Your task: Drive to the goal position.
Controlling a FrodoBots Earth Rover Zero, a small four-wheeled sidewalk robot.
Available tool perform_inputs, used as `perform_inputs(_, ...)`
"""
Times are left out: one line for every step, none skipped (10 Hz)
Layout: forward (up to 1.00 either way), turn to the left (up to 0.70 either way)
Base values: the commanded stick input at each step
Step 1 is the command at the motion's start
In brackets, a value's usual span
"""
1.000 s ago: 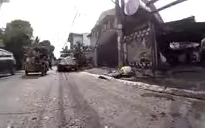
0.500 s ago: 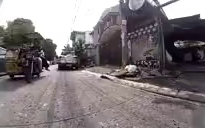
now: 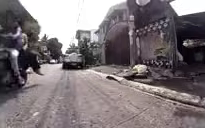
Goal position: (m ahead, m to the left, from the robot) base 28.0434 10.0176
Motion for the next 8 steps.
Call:
perform_inputs(0.70,0.00)
perform_inputs(0.70,0.08)
perform_inputs(0.70,0.27)
perform_inputs(0.70,0.15)
perform_inputs(0.70,0.00)
perform_inputs(0.70,0.10)
perform_inputs(0.70,0.26)
perform_inputs(0.70,0.13)
